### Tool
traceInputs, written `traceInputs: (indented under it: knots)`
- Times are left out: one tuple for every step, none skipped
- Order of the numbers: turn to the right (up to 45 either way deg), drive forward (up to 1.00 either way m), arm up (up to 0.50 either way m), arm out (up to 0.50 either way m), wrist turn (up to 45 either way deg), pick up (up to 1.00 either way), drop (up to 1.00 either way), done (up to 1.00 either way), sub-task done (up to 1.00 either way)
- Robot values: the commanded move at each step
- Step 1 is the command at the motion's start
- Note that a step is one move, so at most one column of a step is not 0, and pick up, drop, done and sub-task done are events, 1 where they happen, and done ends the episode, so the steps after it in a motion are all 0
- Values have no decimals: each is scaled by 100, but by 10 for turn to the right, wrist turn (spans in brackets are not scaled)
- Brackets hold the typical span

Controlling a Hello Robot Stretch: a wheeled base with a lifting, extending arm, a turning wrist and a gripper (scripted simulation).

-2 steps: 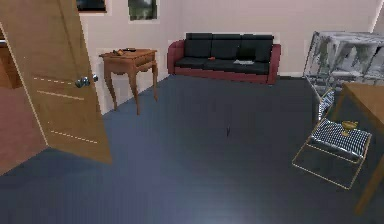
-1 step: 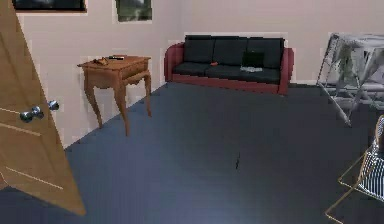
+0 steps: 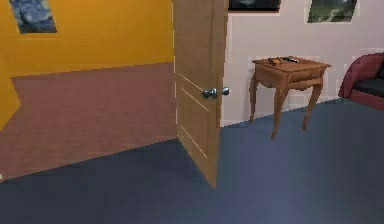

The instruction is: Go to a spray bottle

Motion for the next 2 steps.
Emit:
traceInputs:
  knots:
    - [-240,0,0,0,0,0,0,0,0]
    - [0,100,0,0,0,0,0,0,0]
